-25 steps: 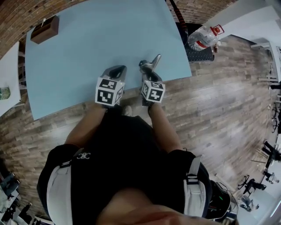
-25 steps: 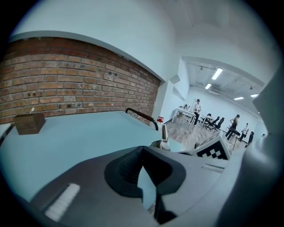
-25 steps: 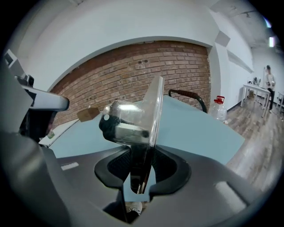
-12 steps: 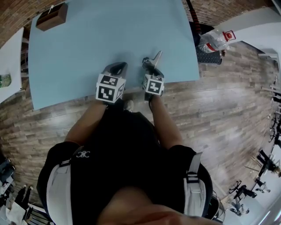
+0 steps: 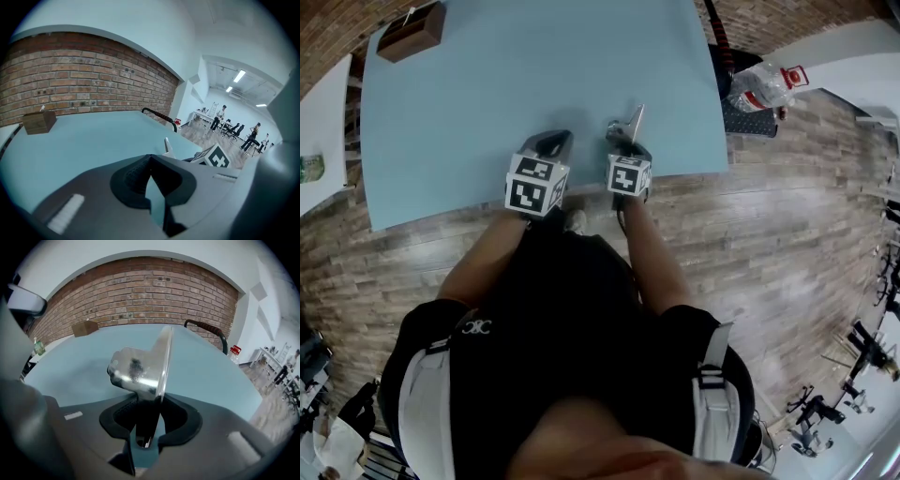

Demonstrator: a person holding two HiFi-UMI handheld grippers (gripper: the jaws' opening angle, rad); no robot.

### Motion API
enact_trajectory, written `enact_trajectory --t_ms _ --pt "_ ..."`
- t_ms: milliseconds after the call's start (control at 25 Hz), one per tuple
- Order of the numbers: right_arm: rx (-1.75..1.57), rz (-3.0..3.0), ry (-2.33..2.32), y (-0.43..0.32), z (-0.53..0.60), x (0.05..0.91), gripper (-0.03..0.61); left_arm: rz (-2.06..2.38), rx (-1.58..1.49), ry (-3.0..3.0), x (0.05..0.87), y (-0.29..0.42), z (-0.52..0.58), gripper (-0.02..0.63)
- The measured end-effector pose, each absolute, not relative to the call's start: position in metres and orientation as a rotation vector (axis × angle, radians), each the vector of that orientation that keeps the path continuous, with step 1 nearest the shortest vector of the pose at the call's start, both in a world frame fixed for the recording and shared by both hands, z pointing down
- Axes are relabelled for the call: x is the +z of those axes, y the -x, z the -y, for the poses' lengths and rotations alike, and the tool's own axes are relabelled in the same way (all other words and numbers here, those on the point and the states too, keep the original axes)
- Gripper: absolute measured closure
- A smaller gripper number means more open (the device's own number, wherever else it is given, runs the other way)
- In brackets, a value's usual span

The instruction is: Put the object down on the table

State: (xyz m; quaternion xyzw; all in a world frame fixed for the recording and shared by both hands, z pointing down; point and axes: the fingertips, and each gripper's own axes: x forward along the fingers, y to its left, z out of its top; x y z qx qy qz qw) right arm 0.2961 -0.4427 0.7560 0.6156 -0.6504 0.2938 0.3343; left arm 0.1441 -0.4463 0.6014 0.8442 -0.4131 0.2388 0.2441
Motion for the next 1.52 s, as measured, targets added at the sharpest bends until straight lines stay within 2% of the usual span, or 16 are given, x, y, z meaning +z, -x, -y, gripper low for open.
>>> enact_trajectory --t_ms 560,640,760,800,1520 --pt "0.649 1.732 -1.615 -0.293 0.453 0.743 0.377 1.152 0.662 -2.308 0.6 -0.14 0.447 0.614" --pt "0.645 1.76 -1.652 -0.292 0.454 0.733 0.413 1.152 0.66 -2.313 0.599 -0.14 0.448 0.614" --pt "0.623 1.781 -1.75 -0.298 0.455 0.709 0.548 1.146 0.652 -2.324 0.597 -0.141 0.45 0.614" --pt "0.622 1.791 -1.778 -0.299 0.456 0.699 0.563 1.143 0.65 -2.33 0.596 -0.142 0.451 0.614" --pt "0.476 2.15 -2.128 -0.313 0.474 0.511 0.565 1.148 0.548 -2.482 0.535 -0.173 0.486 0.614"
